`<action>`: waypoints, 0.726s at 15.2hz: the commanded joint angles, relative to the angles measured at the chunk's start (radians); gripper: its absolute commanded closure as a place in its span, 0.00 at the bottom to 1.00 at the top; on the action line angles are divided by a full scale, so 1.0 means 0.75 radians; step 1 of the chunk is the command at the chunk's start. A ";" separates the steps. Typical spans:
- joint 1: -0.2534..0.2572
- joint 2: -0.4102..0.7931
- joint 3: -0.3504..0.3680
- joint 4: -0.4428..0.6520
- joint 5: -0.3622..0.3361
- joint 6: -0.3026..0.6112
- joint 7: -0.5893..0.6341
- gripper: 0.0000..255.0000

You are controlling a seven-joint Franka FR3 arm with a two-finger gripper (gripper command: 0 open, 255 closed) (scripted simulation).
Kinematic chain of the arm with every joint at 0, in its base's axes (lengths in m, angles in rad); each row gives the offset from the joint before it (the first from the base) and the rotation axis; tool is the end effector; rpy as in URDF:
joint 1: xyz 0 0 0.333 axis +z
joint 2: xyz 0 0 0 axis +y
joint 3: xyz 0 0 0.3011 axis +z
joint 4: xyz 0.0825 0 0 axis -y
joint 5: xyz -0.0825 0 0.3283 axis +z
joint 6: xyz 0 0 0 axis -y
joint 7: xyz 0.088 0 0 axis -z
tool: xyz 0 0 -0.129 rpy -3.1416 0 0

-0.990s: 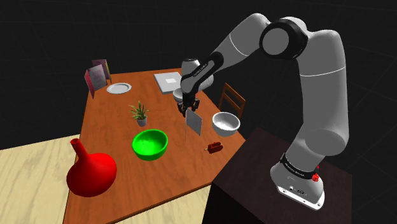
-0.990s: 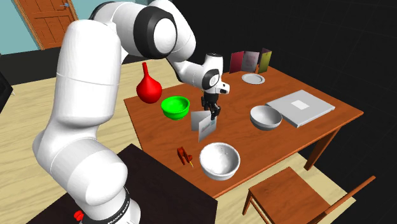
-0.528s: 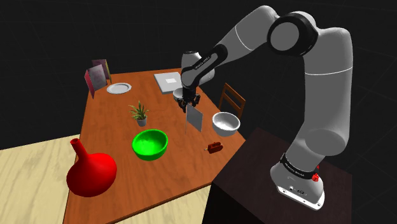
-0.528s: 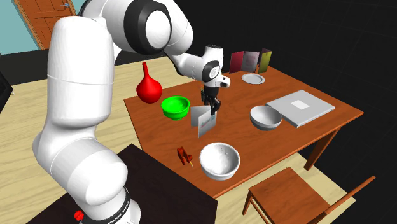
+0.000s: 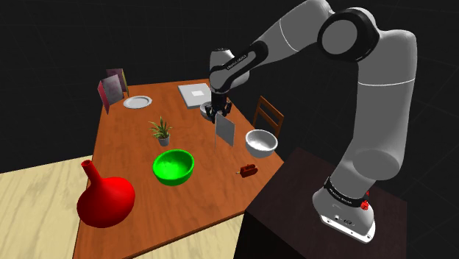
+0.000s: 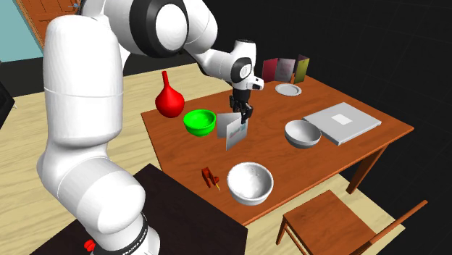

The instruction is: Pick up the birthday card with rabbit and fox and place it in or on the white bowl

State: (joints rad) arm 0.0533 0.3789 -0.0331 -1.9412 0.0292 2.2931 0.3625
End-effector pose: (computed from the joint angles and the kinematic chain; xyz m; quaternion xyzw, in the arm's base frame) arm 0.5689 0.0134 0.2878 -0.9838 0.1789 0.0140 0.0021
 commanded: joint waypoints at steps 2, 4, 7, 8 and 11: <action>0.002 -0.036 -0.001 0.007 -0.002 -0.043 0.004 1.00; 0.002 -0.057 -0.001 0.016 -0.004 -0.073 0.005 1.00; 0.003 -0.086 -0.002 0.032 -0.005 -0.118 0.006 1.00; 0.003 -0.096 -0.002 0.038 -0.006 -0.133 0.007 1.00; 0.003 -0.122 -0.002 0.057 -0.008 -0.179 0.008 1.00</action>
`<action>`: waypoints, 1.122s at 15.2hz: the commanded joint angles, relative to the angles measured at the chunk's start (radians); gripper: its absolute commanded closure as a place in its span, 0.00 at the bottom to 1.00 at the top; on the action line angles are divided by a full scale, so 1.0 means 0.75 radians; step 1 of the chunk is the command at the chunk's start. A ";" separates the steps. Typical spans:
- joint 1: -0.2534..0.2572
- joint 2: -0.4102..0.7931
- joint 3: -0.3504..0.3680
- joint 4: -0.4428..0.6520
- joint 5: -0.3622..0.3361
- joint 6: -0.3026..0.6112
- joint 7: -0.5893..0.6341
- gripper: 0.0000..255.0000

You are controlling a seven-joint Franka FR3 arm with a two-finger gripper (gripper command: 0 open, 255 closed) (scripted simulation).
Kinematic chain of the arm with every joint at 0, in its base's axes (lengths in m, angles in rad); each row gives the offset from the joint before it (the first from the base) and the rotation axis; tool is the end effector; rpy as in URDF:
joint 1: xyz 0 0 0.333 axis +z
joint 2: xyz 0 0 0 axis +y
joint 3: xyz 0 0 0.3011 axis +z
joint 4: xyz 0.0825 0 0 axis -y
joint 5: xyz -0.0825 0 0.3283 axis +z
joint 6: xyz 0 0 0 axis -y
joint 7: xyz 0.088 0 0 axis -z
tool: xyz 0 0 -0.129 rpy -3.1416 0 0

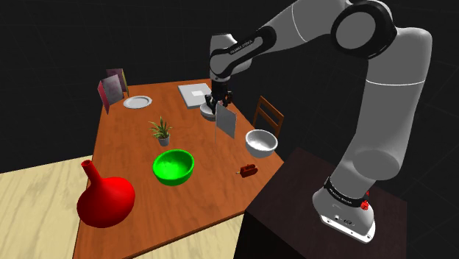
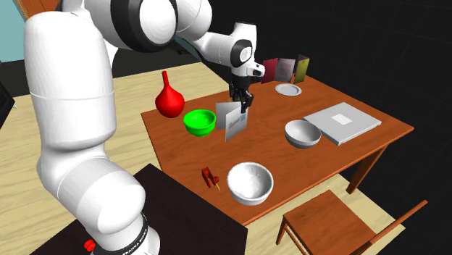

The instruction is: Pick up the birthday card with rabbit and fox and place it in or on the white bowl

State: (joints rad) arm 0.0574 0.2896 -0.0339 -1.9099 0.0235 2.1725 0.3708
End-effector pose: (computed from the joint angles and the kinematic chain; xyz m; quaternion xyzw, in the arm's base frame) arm 0.5634 0.0154 0.3404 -0.9838 0.1788 0.0141 0.0020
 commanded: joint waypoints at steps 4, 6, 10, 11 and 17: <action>-0.028 -0.088 -0.018 -0.062 -0.001 -0.027 -0.045 1.00; -0.054 -0.160 -0.036 -0.141 -0.002 -0.020 -0.089 1.00; -0.106 -0.295 -0.079 -0.279 -0.012 -0.018 -0.180 1.00; -0.119 -0.327 -0.092 -0.309 -0.016 -0.019 -0.203 1.00; -0.201 -0.506 -0.175 -0.460 -0.052 -0.046 -0.347 1.00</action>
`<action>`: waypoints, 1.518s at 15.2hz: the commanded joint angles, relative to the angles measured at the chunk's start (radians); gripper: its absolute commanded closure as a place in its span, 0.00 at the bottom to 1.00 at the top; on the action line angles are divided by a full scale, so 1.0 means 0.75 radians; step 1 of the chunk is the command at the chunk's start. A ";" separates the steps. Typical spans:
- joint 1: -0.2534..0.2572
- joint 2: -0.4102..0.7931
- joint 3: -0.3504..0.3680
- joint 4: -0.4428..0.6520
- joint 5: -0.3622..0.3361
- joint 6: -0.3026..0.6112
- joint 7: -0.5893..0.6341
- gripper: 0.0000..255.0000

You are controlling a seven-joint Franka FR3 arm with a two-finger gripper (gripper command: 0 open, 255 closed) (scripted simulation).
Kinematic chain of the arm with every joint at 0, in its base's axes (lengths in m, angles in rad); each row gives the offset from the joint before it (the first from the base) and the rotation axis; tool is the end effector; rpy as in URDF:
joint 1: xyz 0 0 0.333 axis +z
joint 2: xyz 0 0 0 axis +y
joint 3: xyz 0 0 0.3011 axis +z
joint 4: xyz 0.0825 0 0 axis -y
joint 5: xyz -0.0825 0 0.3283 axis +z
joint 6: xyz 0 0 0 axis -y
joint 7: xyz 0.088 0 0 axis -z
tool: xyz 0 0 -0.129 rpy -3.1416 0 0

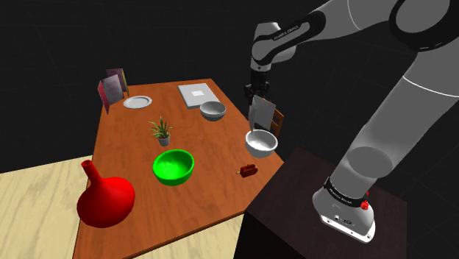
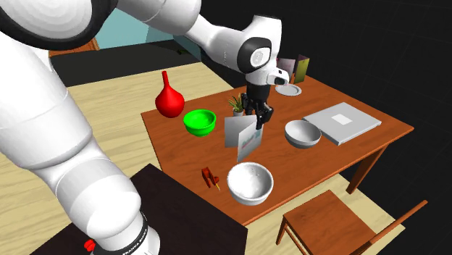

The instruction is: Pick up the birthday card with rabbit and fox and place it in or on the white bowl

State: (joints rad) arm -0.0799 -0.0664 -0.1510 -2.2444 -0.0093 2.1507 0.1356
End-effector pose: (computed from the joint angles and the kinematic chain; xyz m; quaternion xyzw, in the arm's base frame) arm 0.4510 -0.1070 0.3876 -0.9837 0.1794 0.0139 0.0018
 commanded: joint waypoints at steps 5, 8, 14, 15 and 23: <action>-0.075 -0.124 -0.082 -0.093 -0.041 -0.028 -0.133 1.00; -0.074 -0.098 -0.085 -0.123 -0.037 0.028 -0.137 1.00; -0.073 -0.036 -0.090 -0.175 -0.024 0.140 -0.147 1.00; -0.073 -0.024 -0.090 -0.182 -0.021 0.159 -0.149 1.00; -0.072 0.078 -0.093 -0.233 0.007 0.310 -0.170 1.00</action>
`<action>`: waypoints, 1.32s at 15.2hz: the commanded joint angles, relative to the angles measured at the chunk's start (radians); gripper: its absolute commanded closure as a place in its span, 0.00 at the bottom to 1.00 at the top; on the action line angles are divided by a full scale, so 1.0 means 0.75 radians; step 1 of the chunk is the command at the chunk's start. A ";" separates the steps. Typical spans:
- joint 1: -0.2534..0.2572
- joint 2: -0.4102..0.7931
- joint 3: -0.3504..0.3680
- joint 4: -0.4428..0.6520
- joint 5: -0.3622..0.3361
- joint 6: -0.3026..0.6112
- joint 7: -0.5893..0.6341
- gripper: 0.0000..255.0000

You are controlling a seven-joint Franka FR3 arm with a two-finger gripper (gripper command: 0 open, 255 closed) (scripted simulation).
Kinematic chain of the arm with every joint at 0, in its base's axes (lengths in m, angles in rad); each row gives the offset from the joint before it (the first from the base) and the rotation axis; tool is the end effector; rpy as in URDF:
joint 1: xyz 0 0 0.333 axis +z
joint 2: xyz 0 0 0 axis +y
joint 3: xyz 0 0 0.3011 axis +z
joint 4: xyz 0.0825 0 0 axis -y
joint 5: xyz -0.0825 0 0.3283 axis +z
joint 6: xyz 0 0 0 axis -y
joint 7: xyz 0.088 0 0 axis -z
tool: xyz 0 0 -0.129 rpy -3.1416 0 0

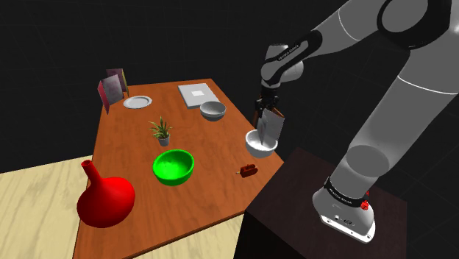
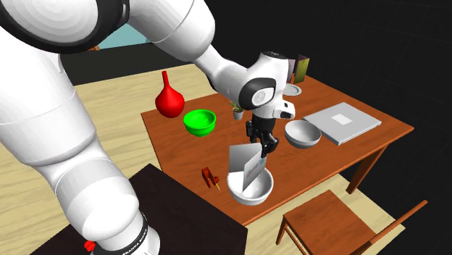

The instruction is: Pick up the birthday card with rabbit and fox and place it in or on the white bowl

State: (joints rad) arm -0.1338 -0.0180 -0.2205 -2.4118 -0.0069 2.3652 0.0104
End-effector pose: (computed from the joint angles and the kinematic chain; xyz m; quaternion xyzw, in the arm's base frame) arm 0.4174 -0.1545 0.3193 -0.9838 0.1788 0.0144 0.0021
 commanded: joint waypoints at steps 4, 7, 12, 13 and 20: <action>0.000 0.077 0.000 -0.029 0.026 0.105 -0.019 1.00; 0.000 0.077 0.000 -0.029 0.025 0.105 -0.019 1.00; 0.000 0.077 0.000 -0.029 0.025 0.105 -0.019 1.00; 0.000 0.077 0.000 -0.028 0.026 0.105 -0.019 0.00; 0.001 0.007 -0.001 -0.003 0.002 0.011 -0.002 0.00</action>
State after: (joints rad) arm -0.1327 0.0048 -0.2202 -2.4259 0.0005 2.4034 0.0063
